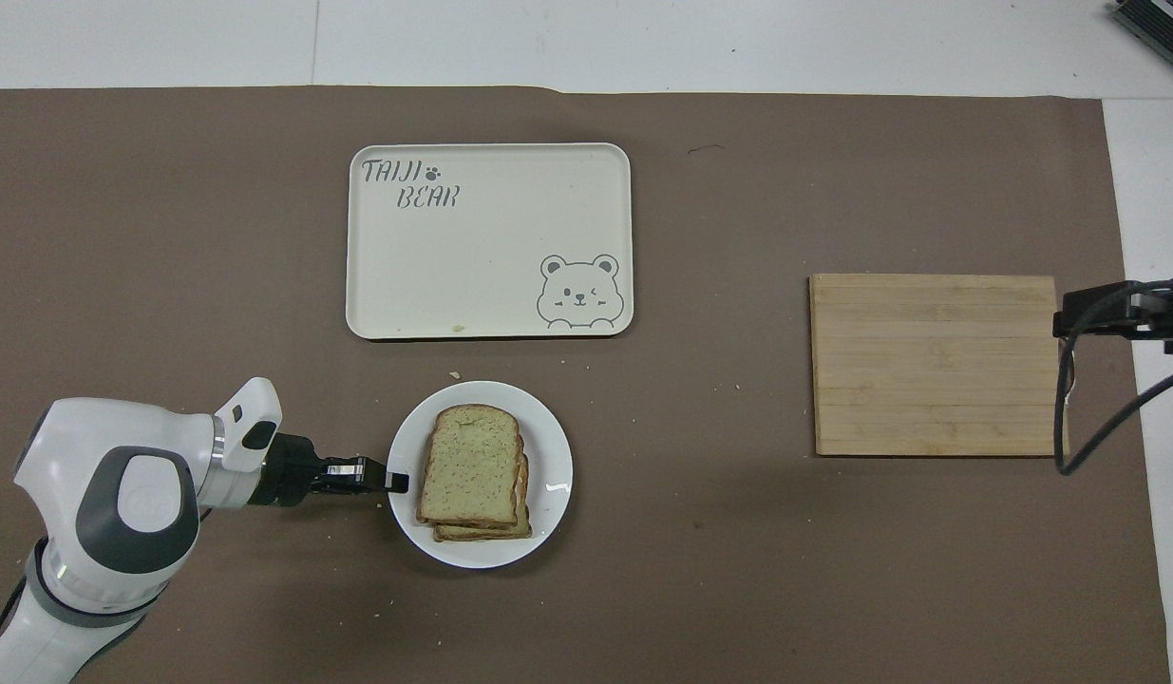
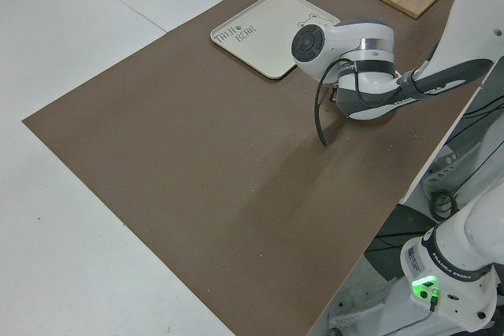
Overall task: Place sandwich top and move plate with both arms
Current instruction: 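Slide the plate with the left gripper onto the bear tray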
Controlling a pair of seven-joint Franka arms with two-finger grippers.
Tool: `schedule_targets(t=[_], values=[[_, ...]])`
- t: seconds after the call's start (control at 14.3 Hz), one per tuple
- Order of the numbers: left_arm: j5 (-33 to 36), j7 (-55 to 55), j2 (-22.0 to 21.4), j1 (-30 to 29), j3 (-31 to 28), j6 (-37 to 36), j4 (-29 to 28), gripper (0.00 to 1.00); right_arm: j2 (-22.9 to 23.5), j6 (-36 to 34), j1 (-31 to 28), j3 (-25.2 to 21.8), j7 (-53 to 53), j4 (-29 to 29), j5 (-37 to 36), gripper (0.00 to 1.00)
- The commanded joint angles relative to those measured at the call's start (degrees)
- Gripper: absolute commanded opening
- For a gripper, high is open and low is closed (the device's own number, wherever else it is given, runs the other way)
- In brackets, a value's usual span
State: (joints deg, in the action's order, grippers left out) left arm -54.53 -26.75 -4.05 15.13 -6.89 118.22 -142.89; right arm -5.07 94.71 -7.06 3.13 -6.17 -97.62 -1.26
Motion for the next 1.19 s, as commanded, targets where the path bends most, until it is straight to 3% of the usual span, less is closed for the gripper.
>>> schedule_targets(t=[0.0, 0.28, 0.63, 0.91, 1.12], values=[[-4.0, -1.3, 2.0, -2.4, 0.2, -3.2, 2.7, 0.00, -0.5, 0.0, -0.3, 0.0, 0.8, -0.4, 1.1, 1.00], [-5.2, -2.1, 5.8, -6.7, 0.2, -9.4, 9.6, 0.00, -0.4, 0.0, -0.2, -0.2, 0.6, -0.5, 0.3, 1.00], [-10.1, -3.5, 10.8, -7.4, 0.2, -9.4, 18.1, 0.00, -0.2, -0.5, 0.2, -2.2, 0.5, -0.5, 0.0, 1.00], [-14.2, -3.3, 18.4, -7.5, 0.6, -8.4, 28.3, 0.00, -0.2, -0.6, 8.1, -10.0, 0.5, -0.4, 0.0, 1.00], [-14.7, -3.5, 23.5, -7.5, 1.0, -7.1, 33.6, 0.00, -0.3, -0.5, 8.3, -9.5, 0.7, -0.4, 1.1, 1.00]])
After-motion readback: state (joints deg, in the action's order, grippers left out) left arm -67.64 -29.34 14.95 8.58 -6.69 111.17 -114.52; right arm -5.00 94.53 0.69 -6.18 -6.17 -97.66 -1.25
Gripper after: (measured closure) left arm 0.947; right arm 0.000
